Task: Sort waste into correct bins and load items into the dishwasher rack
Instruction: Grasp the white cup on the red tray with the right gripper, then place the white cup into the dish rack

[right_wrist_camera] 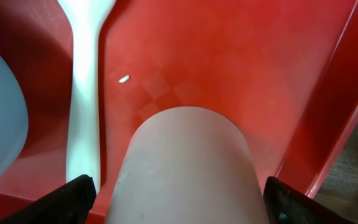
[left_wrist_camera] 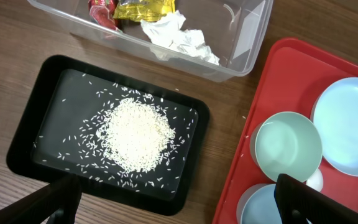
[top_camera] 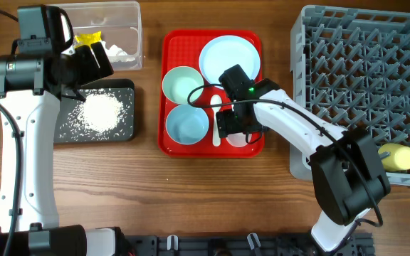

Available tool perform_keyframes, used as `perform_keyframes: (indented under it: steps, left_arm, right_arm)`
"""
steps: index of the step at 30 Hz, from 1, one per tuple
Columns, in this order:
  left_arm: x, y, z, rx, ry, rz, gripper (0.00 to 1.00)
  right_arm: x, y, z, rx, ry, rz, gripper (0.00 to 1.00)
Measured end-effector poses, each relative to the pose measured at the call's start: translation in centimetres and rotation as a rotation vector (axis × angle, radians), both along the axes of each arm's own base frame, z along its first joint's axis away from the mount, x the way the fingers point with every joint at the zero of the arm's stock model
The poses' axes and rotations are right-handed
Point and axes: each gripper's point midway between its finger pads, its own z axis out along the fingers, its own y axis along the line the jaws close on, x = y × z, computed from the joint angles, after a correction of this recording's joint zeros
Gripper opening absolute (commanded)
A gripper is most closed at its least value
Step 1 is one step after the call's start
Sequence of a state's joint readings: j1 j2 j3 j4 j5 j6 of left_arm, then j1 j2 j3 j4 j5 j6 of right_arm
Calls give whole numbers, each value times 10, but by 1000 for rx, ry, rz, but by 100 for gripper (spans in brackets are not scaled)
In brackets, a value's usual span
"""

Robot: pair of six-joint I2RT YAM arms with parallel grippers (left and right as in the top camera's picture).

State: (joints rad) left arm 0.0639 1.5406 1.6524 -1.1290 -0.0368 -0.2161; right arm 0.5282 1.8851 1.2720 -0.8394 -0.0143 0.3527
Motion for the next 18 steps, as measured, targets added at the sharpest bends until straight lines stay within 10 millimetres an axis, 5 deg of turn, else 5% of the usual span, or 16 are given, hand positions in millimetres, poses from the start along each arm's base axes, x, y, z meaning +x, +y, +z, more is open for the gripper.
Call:
perform_keyframes:
  steps: [3,12,18]
  left_arm:
    - [0,0,0,0,0,0,100]
    - [0,0,0,0,0,0,100]
    - [0,0,0,0,0,0,100]
  right_arm:
    - [-1,-2,0,-11,1,8,54]
    - [-19,-13,17,-60,104,4,52]
    - [20,-19,138,46,-80,-30,53]
